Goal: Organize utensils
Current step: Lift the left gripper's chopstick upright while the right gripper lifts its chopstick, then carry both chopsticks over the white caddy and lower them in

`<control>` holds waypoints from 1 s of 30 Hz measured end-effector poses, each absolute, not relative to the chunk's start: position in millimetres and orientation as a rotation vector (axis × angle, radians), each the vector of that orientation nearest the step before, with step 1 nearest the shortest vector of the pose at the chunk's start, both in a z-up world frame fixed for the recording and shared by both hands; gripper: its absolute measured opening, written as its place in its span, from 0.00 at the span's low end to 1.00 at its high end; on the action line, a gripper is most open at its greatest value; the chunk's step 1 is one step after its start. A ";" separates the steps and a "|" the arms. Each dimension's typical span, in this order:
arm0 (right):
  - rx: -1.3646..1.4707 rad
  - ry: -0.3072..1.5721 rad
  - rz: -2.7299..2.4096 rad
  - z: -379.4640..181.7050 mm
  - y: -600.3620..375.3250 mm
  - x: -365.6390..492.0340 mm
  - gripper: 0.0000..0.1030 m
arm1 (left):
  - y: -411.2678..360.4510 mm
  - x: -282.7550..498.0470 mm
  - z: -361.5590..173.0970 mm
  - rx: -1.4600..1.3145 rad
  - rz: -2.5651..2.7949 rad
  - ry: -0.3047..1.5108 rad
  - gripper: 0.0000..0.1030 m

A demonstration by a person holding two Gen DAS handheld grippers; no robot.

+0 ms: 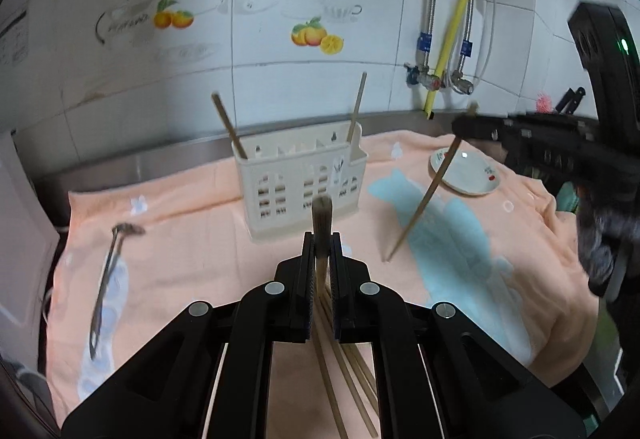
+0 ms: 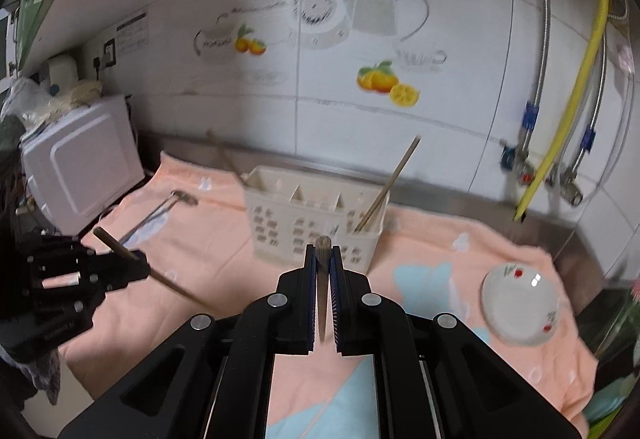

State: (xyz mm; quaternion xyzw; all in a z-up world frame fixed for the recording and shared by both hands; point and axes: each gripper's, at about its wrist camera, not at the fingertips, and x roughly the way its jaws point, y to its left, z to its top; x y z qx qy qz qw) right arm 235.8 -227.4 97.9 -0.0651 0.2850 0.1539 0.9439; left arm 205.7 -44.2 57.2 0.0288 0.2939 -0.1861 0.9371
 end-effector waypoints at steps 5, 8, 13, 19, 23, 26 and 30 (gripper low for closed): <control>-0.123 0.561 0.295 128.6 -234.8 260.3 0.06 | -53.4 217.6 84.9 0.079 -0.396 0.555 0.06; -0.120 0.532 0.275 149.4 -238.3 274.9 0.06 | -58.2 221.1 108.1 0.087 -0.400 0.502 0.06; -0.109 0.479 0.245 174.6 -239.2 293.9 0.06 | -65.4 229.7 149.0 0.097 -0.376 0.393 0.06; -0.120 0.443 0.215 185.1 -233.0 315.6 0.06 | -71.8 249.4 181.0 0.114 -0.320 0.282 0.06; -0.109 0.422 0.201 185.3 -234.0 327.0 0.06 | -69.5 271.9 186.2 0.091 -0.283 0.260 0.06; -0.078 0.430 0.204 182.0 -235.7 338.2 0.06 | -65.9 285.6 182.0 0.081 -0.257 0.258 0.06; -0.088 0.454 0.203 167.9 -231.8 351.0 0.06 | -60.3 308.2 166.0 0.066 -0.229 0.294 0.06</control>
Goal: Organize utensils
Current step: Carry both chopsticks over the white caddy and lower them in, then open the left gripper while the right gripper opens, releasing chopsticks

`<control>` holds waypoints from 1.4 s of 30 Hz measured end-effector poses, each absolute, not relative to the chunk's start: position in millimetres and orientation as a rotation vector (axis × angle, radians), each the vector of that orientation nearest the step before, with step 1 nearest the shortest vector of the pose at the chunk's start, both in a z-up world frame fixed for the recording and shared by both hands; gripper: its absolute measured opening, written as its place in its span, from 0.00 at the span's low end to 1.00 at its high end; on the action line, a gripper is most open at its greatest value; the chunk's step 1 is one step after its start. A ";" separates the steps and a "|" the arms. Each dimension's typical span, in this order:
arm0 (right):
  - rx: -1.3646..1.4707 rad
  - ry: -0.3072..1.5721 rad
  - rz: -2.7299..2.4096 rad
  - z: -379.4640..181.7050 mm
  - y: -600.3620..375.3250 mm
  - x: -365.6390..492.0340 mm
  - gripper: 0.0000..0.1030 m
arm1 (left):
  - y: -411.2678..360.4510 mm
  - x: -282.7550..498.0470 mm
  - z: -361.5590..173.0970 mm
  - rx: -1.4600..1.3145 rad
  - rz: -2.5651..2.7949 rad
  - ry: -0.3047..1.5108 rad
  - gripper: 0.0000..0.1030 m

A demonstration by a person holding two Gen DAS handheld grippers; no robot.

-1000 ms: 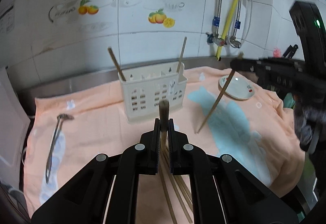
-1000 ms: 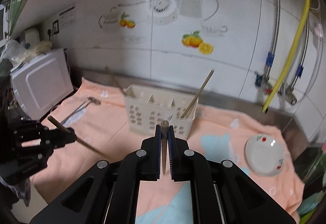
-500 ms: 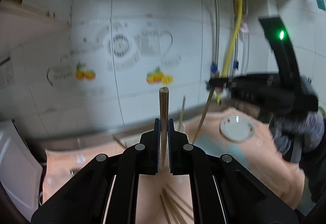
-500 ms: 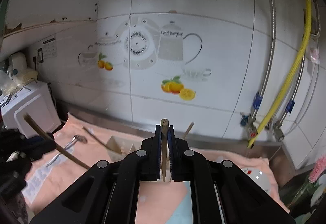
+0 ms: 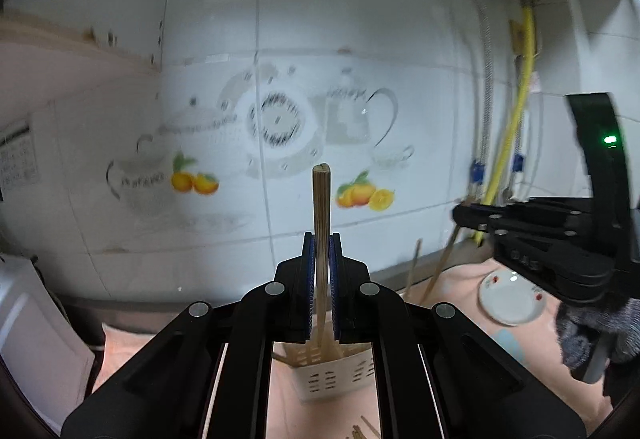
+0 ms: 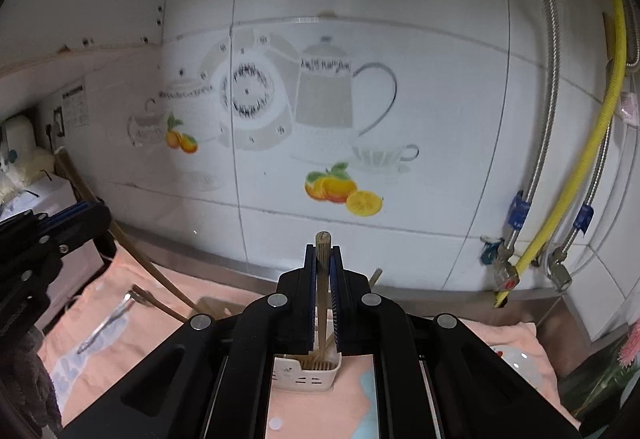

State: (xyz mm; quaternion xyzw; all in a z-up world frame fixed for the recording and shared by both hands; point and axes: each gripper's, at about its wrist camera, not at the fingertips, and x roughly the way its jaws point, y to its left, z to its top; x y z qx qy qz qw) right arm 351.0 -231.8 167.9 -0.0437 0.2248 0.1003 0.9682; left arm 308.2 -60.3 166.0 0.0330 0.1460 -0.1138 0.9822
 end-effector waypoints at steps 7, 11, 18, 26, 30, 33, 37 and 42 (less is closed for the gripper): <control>-0.111 0.498 0.201 142.8 -225.8 358.6 0.06 | -45.1 340.0 131.2 -0.011 -0.236 0.390 0.06; -0.098 0.520 0.198 134.2 -228.6 362.6 0.06 | -42.1 348.3 118.9 -0.033 -0.247 0.445 0.06; -0.091 0.524 0.194 132.8 -232.4 361.7 0.09 | -46.8 348.5 115.0 -0.005 -0.245 0.459 0.07; -0.094 0.495 0.186 137.9 -238.1 336.8 0.23 | -45.7 323.7 126.0 -0.011 -0.261 0.428 0.30; -0.094 0.477 0.203 135.0 -240.7 307.7 0.27 | -43.8 300.1 130.3 -0.002 -0.270 0.406 0.35; -0.087 0.480 0.220 126.7 -242.1 285.0 0.30 | -40.0 281.3 128.8 -0.002 -0.268 0.404 0.41; -0.091 0.508 0.242 101.2 -241.4 252.3 0.32 | -32.6 257.1 118.9 -0.013 -0.273 0.418 0.43; -0.081 0.565 0.272 57.2 -239.4 216.9 0.32 | -20.3 229.5 94.6 -0.026 -0.267 0.453 0.48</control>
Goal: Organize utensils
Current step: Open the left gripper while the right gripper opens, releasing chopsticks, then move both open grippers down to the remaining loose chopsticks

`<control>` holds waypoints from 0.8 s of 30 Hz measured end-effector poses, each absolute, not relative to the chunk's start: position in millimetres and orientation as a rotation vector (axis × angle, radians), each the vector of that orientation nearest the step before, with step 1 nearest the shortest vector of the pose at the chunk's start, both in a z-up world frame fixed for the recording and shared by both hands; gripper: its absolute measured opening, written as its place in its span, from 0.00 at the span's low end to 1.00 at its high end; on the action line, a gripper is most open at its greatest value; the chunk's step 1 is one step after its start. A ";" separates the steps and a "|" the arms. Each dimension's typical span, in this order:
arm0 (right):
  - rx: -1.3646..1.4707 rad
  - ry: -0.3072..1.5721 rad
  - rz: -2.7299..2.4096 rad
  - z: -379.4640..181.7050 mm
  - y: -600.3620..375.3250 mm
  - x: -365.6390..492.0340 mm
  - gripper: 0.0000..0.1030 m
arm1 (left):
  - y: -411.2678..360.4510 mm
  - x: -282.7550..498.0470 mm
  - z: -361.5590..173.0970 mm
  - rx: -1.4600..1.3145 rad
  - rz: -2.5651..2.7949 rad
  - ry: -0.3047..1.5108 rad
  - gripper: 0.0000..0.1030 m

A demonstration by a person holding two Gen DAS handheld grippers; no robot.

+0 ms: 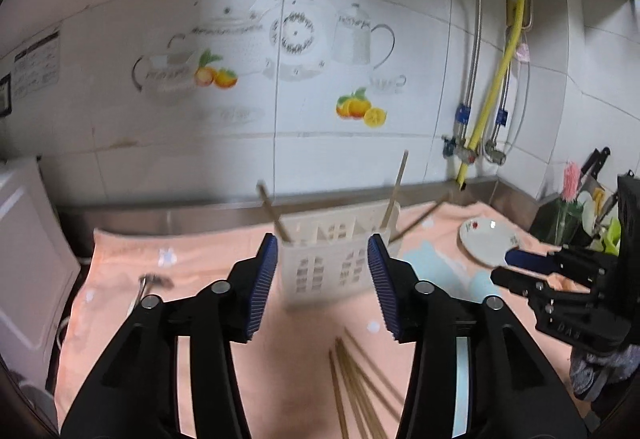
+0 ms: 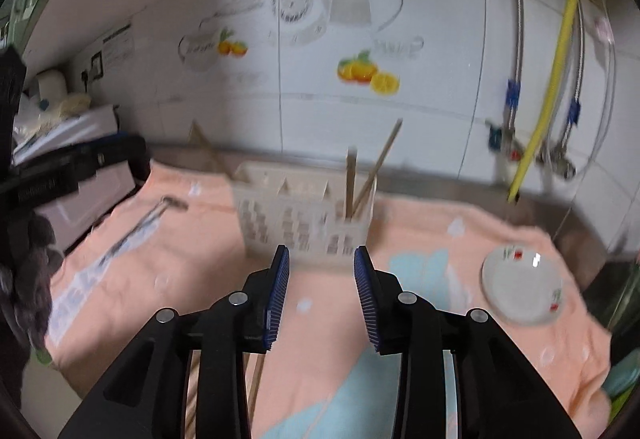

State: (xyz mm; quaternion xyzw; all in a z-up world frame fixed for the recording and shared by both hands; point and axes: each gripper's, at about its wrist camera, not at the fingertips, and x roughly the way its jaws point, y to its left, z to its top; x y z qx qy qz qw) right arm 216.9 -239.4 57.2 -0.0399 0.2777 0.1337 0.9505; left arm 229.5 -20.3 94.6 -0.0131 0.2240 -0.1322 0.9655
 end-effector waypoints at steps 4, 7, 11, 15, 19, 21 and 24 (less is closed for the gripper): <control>-0.053 0.624 0.300 18.8 -236.4 192.7 0.32 | -10.5 210.6 70.6 -0.046 -0.261 0.495 0.49; -0.079 0.655 0.304 -7.2 -227.6 175.2 0.32 | -5.4 199.2 51.5 -0.039 -0.247 0.529 0.49; -0.082 0.706 0.333 -34.8 -216.9 156.9 0.32 | 1.3 187.2 24.1 -0.048 -0.240 0.593 0.49; -0.080 0.743 0.345 -57.9 -208.4 142.1 0.29 | 5.1 173.7 -4.2 -0.043 -0.220 0.643 0.49; -0.077 0.774 0.338 -79.5 -199.6 132.8 0.25 | 5.5 160.9 -27.1 -0.032 -0.210 0.682 0.49; -0.063 0.798 0.339 -90.8 -196.7 132.4 0.22 | 6.5 156.7 -36.9 -0.041 -0.210 0.705 0.49; -0.046 0.828 0.350 -102.2 -192.3 133.7 0.17 | 8.9 149.7 -50.9 -0.050 -0.203 0.735 0.49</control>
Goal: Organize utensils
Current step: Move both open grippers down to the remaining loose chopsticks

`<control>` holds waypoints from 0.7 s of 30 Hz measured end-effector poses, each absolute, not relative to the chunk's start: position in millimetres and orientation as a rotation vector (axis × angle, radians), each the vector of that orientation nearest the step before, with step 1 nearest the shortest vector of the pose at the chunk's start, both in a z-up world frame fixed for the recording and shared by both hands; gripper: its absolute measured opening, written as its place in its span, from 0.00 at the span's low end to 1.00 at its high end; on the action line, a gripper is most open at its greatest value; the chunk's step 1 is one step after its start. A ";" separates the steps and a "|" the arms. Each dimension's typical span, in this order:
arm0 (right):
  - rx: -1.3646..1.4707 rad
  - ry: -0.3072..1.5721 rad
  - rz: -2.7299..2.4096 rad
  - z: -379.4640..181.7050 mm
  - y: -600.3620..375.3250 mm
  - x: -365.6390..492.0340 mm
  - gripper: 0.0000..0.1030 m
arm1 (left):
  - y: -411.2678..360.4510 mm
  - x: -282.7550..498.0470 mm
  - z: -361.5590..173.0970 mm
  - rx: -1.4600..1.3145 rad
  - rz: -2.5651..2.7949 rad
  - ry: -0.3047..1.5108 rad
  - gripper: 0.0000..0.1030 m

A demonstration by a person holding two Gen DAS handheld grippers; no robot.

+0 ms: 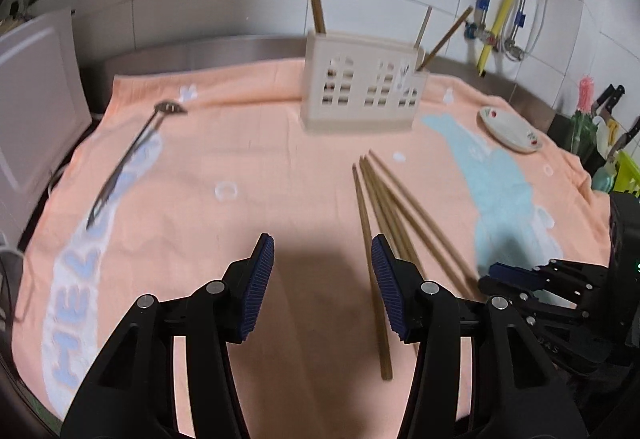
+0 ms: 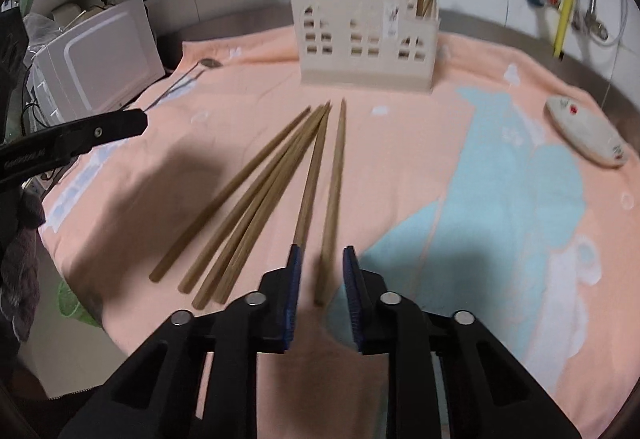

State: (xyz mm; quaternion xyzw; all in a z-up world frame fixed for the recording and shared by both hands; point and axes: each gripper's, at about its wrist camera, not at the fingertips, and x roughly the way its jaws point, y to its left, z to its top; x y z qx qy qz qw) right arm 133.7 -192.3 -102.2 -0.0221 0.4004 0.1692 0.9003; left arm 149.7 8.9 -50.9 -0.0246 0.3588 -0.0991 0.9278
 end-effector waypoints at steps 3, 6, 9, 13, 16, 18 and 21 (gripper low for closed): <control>-0.033 0.835 0.353 -107.4 -190.0 135.6 0.15 | 10.5 146.1 -58.6 -0.058 -0.199 0.753 0.49; -0.029 0.832 0.352 -108.5 -187.4 138.7 0.13 | 12.4 142.7 -67.9 -0.065 -0.195 0.777 0.49; -0.040 0.828 0.343 -109.1 -185.8 140.7 0.13 | 13.8 139.4 -75.9 -0.072 -0.193 0.796 0.49; -0.053 0.829 0.336 -110.3 -184.8 142.0 0.13 | 13.4 136.2 -82.7 -0.081 -0.196 0.813 0.49; -0.054 0.841 0.328 -113.6 -185.6 143.9 0.12 | 10.8 134.0 -85.9 -0.076 -0.203 0.822 0.49; -0.058 0.847 0.325 -115.8 -185.6 144.4 0.11 | 8.7 132.6 -87.7 -0.074 -0.207 0.826 0.49; -0.074 0.842 0.321 -116.2 -184.6 144.1 0.10 | 5.9 130.8 -89.9 -0.078 -0.220 0.834 0.49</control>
